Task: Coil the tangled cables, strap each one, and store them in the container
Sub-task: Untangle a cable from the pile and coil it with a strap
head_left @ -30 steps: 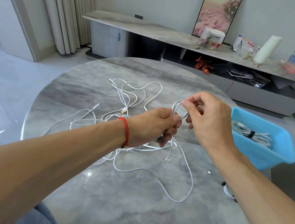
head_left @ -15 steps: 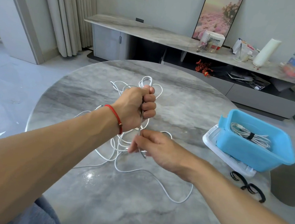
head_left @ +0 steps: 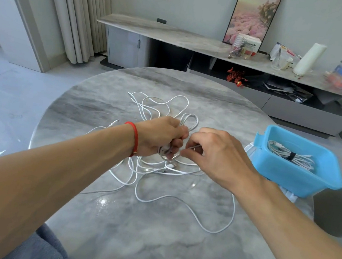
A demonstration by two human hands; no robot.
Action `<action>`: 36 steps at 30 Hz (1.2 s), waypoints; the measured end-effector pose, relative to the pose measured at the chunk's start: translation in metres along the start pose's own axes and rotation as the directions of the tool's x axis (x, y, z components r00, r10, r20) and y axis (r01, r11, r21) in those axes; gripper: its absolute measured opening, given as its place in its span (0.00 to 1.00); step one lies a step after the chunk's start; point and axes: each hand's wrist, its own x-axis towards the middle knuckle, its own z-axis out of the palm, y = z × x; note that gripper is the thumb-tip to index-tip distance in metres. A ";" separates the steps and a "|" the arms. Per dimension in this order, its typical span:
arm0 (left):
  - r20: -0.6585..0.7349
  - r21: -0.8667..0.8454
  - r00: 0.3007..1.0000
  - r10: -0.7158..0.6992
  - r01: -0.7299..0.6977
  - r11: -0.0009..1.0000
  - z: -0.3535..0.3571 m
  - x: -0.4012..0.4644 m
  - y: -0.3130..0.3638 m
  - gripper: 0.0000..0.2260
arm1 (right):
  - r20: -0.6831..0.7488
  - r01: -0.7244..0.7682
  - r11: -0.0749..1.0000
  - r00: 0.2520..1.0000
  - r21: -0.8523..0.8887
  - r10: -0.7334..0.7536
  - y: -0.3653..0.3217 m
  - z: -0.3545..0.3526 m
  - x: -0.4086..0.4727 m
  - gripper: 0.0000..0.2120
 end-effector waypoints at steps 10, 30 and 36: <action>0.099 0.001 0.995 -0.003 0.003 1.000 0.009 -0.008 -0.001 0.12 | -0.038 0.025 0.998 0.999 -0.063 -0.028 0.000 -0.007 0.003 0.10; -0.007 0.333 0.994 0.109 -0.100 0.938 0.018 0.008 -0.007 0.15 | -0.035 -0.255 0.954 0.964 0.160 0.263 0.037 -0.019 0.001 0.09; 0.002 0.358 0.982 0.187 -0.175 0.917 0.020 0.010 -0.006 0.15 | 0.010 -0.311 0.725 0.922 0.615 0.387 0.045 -0.016 0.004 0.01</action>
